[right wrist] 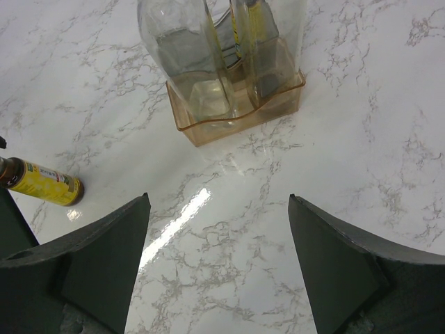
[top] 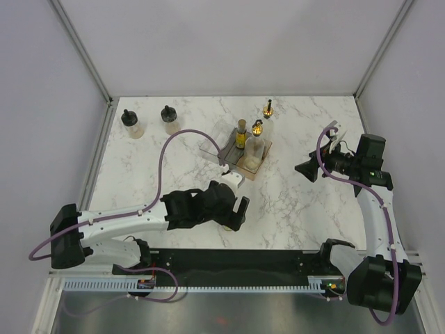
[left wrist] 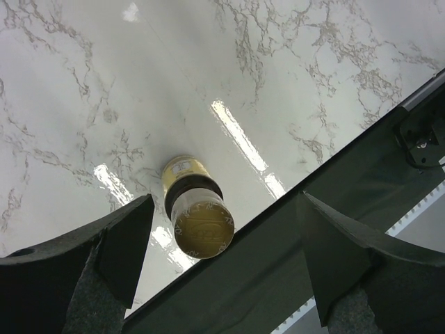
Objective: Organize the condiment bottles
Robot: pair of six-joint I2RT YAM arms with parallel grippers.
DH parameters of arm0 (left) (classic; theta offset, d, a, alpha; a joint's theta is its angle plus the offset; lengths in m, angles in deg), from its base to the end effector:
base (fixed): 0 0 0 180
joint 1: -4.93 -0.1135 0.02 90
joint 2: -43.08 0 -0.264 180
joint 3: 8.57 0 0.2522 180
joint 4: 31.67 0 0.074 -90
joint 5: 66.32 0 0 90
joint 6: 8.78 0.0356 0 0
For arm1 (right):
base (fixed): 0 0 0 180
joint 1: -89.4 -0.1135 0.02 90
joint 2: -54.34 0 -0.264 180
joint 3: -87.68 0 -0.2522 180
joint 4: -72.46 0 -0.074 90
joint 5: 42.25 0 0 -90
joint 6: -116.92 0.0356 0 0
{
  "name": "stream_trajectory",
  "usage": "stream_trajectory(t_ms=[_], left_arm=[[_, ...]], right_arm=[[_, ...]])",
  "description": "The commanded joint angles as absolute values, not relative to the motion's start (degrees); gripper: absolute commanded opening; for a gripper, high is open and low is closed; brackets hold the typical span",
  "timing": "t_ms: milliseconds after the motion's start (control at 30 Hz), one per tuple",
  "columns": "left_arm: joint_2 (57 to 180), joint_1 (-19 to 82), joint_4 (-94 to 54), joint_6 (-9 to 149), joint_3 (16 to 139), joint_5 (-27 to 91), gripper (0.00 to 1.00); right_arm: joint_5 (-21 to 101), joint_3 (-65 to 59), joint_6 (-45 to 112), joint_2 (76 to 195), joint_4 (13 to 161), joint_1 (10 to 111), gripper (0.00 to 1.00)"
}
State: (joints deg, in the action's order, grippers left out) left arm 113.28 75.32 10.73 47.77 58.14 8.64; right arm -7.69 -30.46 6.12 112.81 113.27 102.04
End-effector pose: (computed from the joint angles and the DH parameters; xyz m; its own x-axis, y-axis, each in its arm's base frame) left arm 0.0952 -0.2397 0.2687 -0.6691 0.2919 -0.6835 0.5756 0.7852 -0.2282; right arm 0.2099 -0.0170 0.2962 -0.3717 -0.1231 -0.9201 -0.6911 0.6985 0.1858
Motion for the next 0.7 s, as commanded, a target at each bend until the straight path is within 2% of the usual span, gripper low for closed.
stream_trajectory(t_ms=[0, 433, 467, 500, 533, 567, 633, 667], left_arm=[[115.06, 75.86, 10.21, 47.12, 61.43, 6.11, 0.91], [115.33, 75.86, 10.21, 47.12, 60.92, 6.11, 0.91], [115.07, 75.86, 13.08, 47.12, 60.74, 5.67, 0.84], [114.81, 75.86, 13.02, 48.33, 60.48, 1.93, 0.6], [114.54, 75.86, 13.11, 48.35, 60.39, 1.98, 0.75], [114.45, 75.86, 13.2, 48.26, 60.13, 2.24, 0.82], [114.19, 75.86, 13.03, 48.17, 59.86, 2.42, 0.92], [114.01, 75.86, 13.2, 48.0, 59.77, 2.42, 0.94]], right_arm=[[-8.42, -30.22, 4.77, 112.7, 112.76, 102.06, 0.9], [-8.15, -30.04, 4.77, 112.61, 112.94, 102.06, 0.9], [-8.15, -30.04, 4.77, 112.52, 112.94, 102.06, 0.9], [-8.15, -30.04, 4.77, 112.61, 112.94, 102.06, 0.9], [-8.15, -30.04, 4.77, 112.52, 112.94, 102.06, 0.9], [-8.15, -30.04, 4.77, 112.61, 112.94, 102.06, 0.9], [-8.07, -30.04, 4.68, 112.61, 112.94, 102.06, 0.9], [-8.07, -30.04, 4.77, 112.7, 112.94, 102.06, 0.9]])
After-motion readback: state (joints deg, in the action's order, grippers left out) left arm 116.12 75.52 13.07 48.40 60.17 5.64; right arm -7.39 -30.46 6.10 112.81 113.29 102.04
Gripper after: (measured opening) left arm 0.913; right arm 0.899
